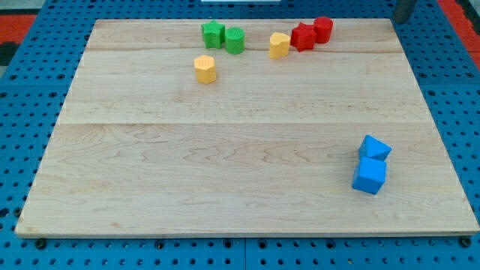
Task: Separate the red circle from the red star
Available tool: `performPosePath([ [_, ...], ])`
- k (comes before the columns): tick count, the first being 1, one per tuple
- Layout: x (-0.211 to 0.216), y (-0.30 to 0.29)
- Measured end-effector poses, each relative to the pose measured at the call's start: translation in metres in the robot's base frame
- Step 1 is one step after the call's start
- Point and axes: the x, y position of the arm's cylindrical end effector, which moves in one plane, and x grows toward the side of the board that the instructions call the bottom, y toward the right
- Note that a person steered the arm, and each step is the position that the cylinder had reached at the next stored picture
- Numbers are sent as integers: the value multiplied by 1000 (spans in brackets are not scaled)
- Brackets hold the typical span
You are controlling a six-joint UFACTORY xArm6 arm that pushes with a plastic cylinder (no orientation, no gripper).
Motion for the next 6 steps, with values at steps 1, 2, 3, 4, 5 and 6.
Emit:
performPosePath([
  [1,-1,-72],
  [2,-1,-144],
  [3,23,-166],
  [4,67,-166],
  [5,73,-170],
  [6,106,-161],
])
